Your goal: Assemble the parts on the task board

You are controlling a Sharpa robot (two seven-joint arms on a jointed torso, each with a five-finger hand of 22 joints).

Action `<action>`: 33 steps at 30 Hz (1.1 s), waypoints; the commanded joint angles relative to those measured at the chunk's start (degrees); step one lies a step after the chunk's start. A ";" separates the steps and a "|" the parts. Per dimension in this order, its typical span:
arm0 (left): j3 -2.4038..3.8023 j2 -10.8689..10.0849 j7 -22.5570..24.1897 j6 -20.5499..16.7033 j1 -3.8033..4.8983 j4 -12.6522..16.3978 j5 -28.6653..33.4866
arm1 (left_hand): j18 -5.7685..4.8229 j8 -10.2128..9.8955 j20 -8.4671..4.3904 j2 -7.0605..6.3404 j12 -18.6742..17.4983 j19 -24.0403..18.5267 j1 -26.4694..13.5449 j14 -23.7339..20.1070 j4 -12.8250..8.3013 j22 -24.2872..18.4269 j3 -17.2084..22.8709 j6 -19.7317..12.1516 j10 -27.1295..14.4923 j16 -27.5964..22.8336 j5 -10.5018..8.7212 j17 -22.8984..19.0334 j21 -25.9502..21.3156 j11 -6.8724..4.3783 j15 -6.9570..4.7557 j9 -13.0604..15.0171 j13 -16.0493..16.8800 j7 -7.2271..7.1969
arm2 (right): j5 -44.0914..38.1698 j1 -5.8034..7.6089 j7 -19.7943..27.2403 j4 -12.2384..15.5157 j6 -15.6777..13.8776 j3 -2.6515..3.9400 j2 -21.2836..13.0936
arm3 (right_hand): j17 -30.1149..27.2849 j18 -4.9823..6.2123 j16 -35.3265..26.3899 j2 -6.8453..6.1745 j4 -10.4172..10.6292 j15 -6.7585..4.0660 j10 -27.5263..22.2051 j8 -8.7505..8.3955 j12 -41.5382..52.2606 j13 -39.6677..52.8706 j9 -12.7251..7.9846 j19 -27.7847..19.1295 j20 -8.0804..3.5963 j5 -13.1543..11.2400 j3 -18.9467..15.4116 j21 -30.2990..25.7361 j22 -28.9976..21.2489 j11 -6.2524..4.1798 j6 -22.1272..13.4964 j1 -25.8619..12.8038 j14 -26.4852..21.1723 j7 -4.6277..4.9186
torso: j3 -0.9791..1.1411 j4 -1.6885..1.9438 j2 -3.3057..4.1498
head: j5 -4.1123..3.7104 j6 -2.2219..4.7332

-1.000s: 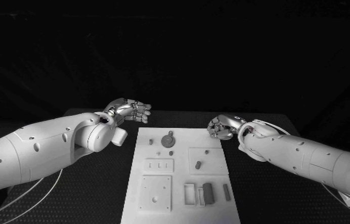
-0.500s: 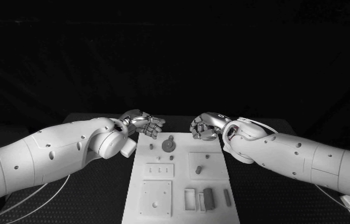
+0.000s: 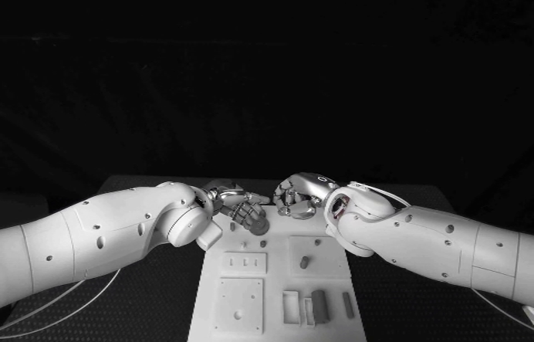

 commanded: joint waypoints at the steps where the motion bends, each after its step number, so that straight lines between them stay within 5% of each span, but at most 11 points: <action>1: -0.01 0.24 -2.67 1.74 -0.06 0.58 -2.21 | 0.68 -0.45 0.08 -0.20 -0.30 -0.38 -0.77 -0.41 0.59 0.12 0.05 -0.25 0.14 -0.38 -0.02 0.19 -0.17 0.28 0.09 -0.09 0.16 0.01 | -1.26 0.01 -1.30 0.51 -0.53 0.09 0.24 | -0.06 3.46 0.26 -0.12 -0.08 -0.41 0.24 0.25 0.09 -0.09 0.04 0.25 -0.19 0.35 0.40 0.29 0.62 -0.05 3.25 0.08 0.12 1.13 | 0.00 -0.07 -0.09 | 0.11 0.02; 33: -0.04 0.54 -0.15 -0.08 -0.15 1.83 1.24 | 0.76 -0.77 0.16 1.57 -0.61 -0.57 -0.14 -0.48 0.77 0.66 0.48 -0.21 0.05 -0.76 -0.02 0.97 -0.36 0.32 0.14 -0.23 0.79 0.05 | -1.36 -0.08 -0.72 1.88 0.87 0.10 2.27 | -0.11 3.46 0.25 -0.17 -0.08 -0.45 0.37 0.22 0.05 -0.18 -0.02 0.41 -0.28 0.35 0.64 0.28 0.56 -0.09 3.32 -0.02 0.26 1.10 | 0.02 -0.06 -0.01 | -0.25 -0.34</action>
